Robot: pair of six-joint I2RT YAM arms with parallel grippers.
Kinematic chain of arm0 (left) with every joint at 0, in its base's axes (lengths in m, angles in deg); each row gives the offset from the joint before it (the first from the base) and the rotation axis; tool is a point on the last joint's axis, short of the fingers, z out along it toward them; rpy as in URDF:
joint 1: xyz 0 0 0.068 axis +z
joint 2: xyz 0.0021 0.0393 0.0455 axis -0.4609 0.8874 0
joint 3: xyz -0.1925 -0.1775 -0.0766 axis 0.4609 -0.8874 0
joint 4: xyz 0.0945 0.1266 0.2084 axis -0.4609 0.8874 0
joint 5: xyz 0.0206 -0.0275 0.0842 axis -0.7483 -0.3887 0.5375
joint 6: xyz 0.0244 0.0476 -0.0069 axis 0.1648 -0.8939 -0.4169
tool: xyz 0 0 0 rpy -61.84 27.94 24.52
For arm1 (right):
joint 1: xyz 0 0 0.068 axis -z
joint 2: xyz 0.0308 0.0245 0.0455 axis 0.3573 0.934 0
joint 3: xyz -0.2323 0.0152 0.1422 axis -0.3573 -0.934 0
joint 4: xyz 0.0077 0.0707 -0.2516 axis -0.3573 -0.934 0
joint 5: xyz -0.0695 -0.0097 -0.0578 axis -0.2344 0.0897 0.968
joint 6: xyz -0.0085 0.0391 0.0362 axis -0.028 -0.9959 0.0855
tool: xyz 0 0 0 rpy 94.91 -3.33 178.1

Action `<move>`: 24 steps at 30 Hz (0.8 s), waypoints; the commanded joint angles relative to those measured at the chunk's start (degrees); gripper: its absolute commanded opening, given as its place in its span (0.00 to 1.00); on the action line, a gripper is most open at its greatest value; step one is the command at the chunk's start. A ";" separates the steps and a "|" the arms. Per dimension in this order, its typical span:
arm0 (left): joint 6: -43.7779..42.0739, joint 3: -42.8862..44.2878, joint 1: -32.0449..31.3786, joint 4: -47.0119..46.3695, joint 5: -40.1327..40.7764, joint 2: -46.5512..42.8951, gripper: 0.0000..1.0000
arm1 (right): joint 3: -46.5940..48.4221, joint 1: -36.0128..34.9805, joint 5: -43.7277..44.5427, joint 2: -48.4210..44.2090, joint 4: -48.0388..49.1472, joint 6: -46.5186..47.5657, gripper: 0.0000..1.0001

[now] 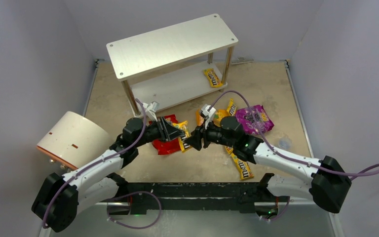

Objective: Place and organize the candy bags onto the shelf

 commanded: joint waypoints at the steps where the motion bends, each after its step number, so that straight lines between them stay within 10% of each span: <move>1: -0.18 2.63 -0.05 -0.24 2.79 -0.64 0.20 | 0.83 -0.02 3.84 -2.91 1.90 -2.22 0.62; 8: 5.52 15.65 0.05 21.81 21.55 0.10 0.16 | -5.21 -0.18 8.06 -10.39 8.30 10.77 0.98; 18: 11.60 32.35 0.02 44.12 23.96 4.53 0.08 | -13.24 -6.91 13.92 -6.09 32.19 48.69 0.99; 24: 15.23 30.06 0.00 42.46 22.24 3.02 0.08 | -14.33 -10.09 18.00 0.93 42.55 54.07 0.91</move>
